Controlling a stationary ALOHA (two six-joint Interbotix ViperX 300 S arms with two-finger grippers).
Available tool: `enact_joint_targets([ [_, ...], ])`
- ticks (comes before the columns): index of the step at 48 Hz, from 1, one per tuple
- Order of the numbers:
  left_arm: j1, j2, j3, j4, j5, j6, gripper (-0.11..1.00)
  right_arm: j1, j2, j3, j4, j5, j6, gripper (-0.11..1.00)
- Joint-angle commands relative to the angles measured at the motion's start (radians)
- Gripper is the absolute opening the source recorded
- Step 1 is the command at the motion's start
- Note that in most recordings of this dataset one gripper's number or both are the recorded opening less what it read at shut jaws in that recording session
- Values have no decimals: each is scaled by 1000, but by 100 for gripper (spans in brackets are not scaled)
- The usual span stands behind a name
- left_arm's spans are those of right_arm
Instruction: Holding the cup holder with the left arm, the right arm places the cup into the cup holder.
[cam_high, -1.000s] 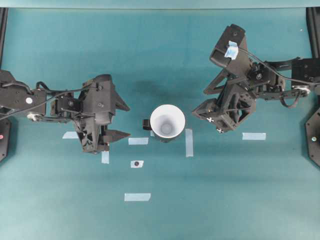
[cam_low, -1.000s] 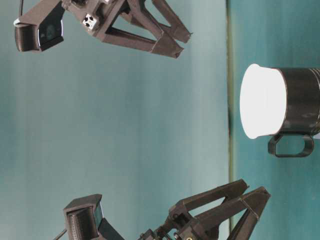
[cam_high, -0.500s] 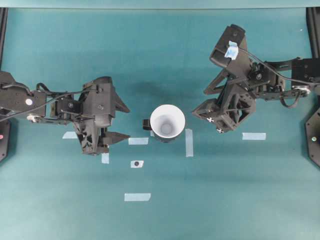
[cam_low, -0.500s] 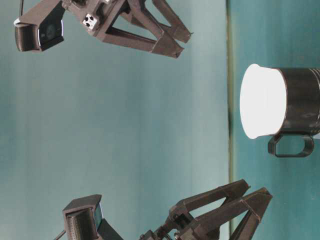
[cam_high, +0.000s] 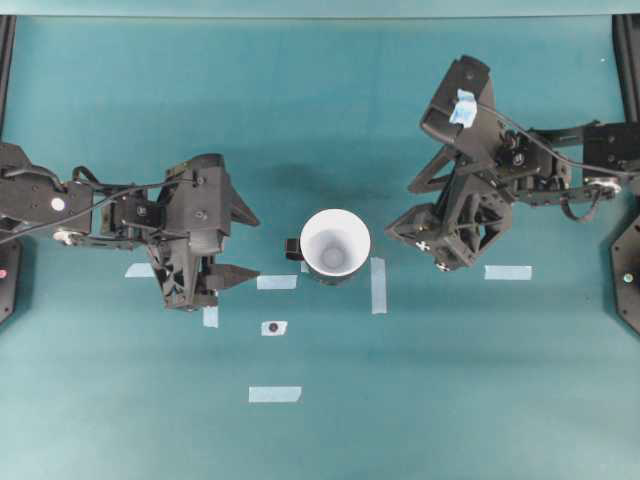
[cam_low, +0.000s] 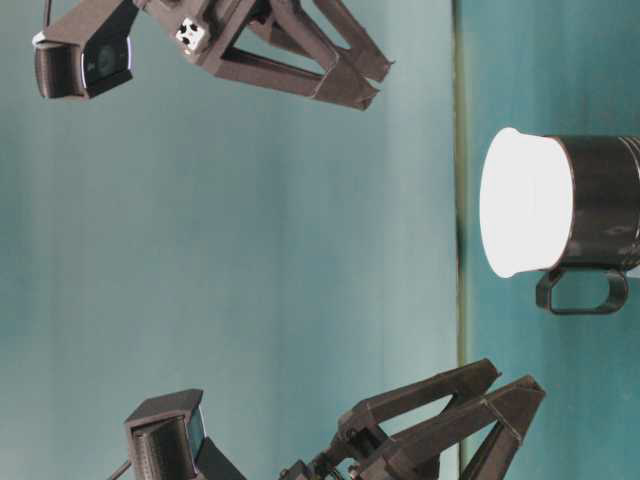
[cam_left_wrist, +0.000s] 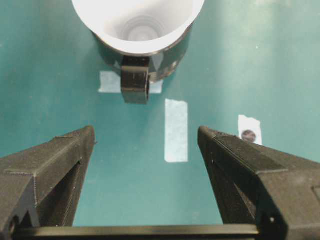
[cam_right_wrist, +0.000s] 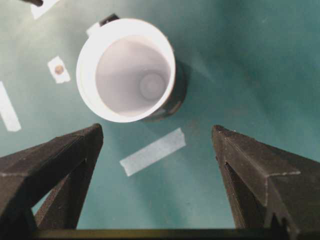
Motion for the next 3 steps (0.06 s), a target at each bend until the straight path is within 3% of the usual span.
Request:
enact_joint_targets([
  [1, -3, -20, -14, 2, -3, 0, 89, 3, -20, -9, -3, -15, -3, 92],
  [3, -3, -21, -14, 2, -5, 0, 89, 3, -20, -9, -3, -18, -3, 92],
])
